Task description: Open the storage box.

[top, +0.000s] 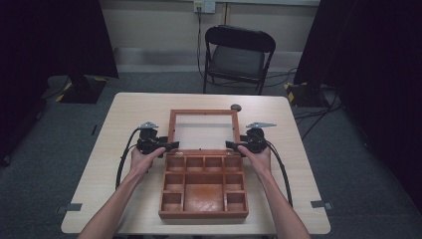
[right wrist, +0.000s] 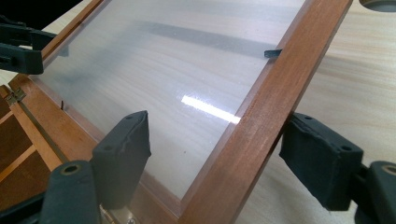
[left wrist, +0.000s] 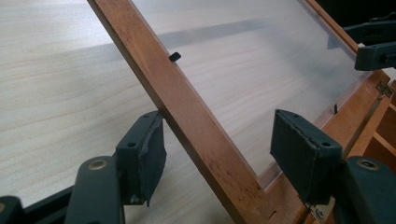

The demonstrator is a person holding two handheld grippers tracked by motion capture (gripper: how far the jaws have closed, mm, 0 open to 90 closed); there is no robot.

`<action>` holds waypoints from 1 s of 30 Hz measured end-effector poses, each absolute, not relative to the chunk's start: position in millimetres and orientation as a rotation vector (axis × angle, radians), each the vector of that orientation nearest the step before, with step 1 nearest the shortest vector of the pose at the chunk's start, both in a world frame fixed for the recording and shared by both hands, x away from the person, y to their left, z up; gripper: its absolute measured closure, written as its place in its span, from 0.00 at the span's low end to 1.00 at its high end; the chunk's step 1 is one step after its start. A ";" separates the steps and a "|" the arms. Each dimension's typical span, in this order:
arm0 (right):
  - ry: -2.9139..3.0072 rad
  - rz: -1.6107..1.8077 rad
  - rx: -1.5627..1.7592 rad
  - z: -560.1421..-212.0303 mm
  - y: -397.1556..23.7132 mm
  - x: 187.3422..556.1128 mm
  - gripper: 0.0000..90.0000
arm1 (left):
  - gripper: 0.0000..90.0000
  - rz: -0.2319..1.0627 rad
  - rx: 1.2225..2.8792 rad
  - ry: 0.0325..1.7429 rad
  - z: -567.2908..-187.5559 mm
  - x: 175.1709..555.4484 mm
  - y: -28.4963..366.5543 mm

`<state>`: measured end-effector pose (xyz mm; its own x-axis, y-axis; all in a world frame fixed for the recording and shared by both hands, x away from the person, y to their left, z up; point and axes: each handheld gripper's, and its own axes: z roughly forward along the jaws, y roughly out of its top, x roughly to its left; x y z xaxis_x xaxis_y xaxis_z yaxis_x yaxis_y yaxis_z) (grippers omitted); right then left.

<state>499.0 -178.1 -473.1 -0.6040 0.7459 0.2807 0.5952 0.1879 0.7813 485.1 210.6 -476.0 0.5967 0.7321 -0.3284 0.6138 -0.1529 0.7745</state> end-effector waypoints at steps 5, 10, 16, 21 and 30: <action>2.285 1.378 1.320 -473.5 -177.6 499.4 0.26 | 0.38 0.143 1.846 1.090 -476.7 485.7 210.9; 2.281 1.375 1.321 -474.2 -177.5 498.8 0.25 | 0.37 0.195 1.868 1.085 -476.0 484.3 209.3; 2.302 1.415 1.398 -480.8 -181.3 501.7 0.24 | 0.40 0.189 1.879 1.085 -475.7 483.6 209.5; 2.321 1.422 1.435 -482.8 -182.7 504.0 0.24 | 0.38 0.187 1.862 1.090 -477.7 483.7 208.9; 2.319 1.404 1.449 -486.0 -186.2 505.1 0.21 | 0.33 0.197 1.850 1.105 -477.0 480.3 208.5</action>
